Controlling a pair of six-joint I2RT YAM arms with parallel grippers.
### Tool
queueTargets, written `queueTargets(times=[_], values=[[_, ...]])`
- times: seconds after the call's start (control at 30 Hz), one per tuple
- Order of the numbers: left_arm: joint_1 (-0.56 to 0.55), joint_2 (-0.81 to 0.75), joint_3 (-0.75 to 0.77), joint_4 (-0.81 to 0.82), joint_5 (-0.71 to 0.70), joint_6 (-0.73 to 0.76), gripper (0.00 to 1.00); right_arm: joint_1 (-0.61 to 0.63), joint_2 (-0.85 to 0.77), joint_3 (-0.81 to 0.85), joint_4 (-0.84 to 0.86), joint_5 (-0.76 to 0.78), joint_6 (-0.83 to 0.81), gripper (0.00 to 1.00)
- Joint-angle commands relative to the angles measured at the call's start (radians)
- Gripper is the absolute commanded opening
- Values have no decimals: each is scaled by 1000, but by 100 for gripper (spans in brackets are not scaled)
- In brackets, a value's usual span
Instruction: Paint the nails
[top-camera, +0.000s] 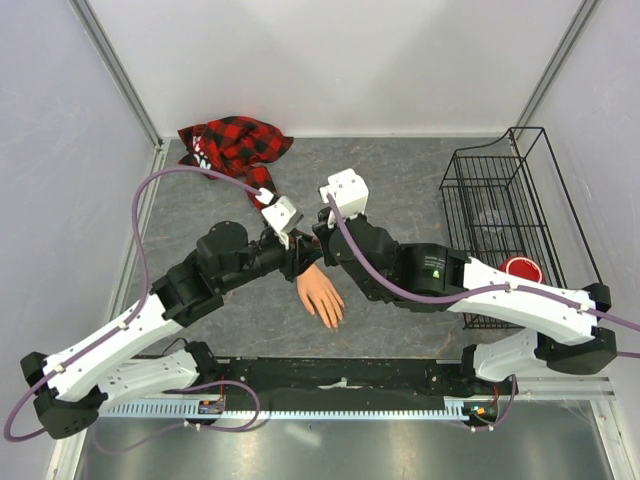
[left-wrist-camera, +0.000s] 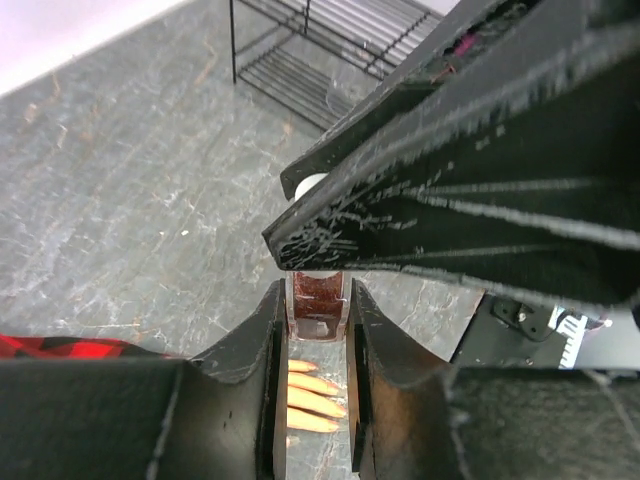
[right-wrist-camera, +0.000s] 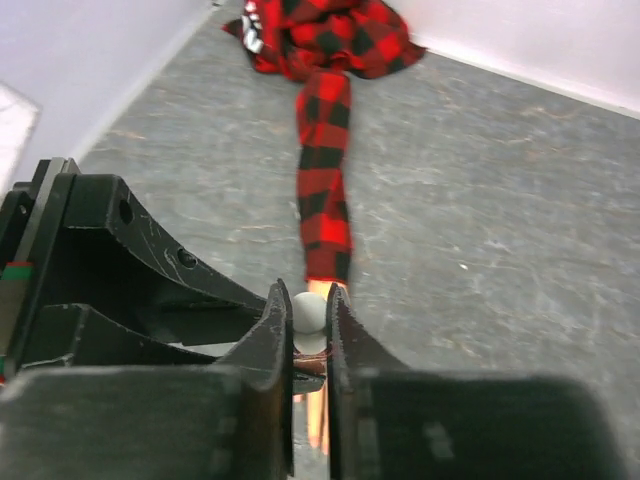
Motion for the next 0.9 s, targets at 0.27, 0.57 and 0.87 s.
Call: queueTargets(times=[0.27, 0.57, 0.87], values=[[32, -81, -31, 62, 114, -28, 2, 22, -158, -47, -34, -244, -160, 56], [32, -127, -36, 47, 538, -81, 2, -235, -245, -28, -29, -894, -200, 67], [32, -138, -39, 101, 709, -127, 2, -287, -233, -53, 73, -1297, -139, 65]])
